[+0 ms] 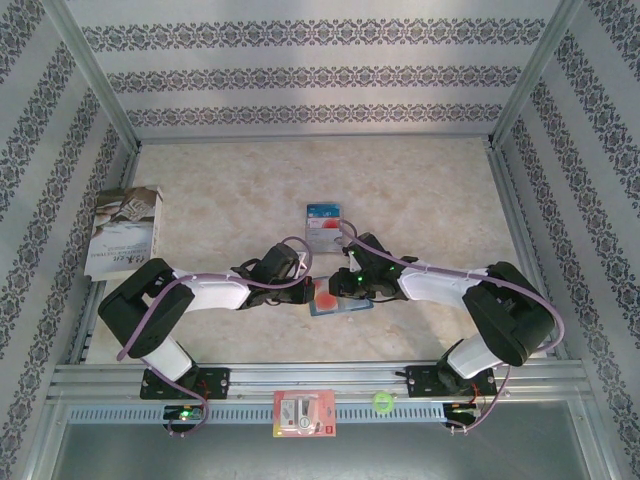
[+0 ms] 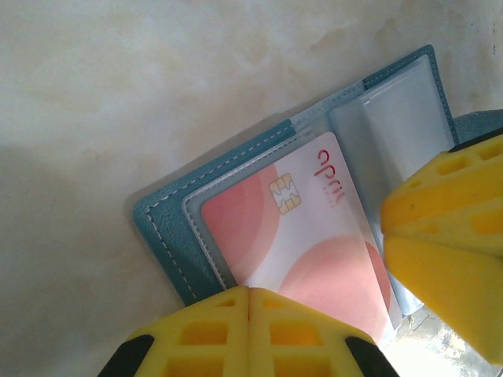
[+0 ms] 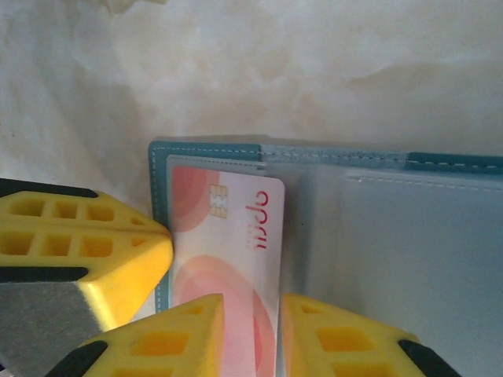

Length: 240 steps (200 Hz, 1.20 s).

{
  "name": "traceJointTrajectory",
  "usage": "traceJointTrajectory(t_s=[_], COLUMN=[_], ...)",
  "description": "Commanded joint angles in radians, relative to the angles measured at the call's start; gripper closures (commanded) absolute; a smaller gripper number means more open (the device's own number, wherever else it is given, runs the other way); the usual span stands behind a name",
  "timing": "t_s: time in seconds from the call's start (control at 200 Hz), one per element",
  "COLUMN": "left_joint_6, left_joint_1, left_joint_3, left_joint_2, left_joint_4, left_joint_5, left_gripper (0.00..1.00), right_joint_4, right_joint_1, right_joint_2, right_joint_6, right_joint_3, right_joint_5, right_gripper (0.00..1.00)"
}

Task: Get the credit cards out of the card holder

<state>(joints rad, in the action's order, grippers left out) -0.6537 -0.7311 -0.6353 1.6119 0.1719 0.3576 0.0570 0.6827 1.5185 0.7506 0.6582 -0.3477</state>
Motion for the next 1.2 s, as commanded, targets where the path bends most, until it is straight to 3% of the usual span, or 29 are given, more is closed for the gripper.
traceJointTrajectory(t_s=[0.0, 0.355, 0.645, 1.194], left_joint_6=[0.027, 0.037, 0.033, 0.037], left_joint_1=[0.010, 0.015, 0.029, 0.056], left_joint_3=[-0.004, -0.003, 0.005, 0.022], left_joint_2=[0.029, 0.045, 0.044, 0.046], left_joint_4=[-0.040, -0.028, -0.018, 0.006], left_joint_5=[-0.021, -0.009, -0.004, 0.023], left_gripper=[1.00, 1.00, 1.00, 1.00], right_joint_4=[-0.023, -0.114, -0.142, -0.003], right_joint_1=[-0.012, -0.042, -0.050, -0.096], right_joint_2=[0.021, 0.067, 0.043, -0.171], right_joint_6=[0.004, 0.061, 0.091, 0.046], right_joint_3=[0.000, -0.041, -0.078, -0.142], right_joint_5=[-0.016, -0.088, -0.063, 0.079], right_gripper=[0.75, 0.80, 1.00, 1.00])
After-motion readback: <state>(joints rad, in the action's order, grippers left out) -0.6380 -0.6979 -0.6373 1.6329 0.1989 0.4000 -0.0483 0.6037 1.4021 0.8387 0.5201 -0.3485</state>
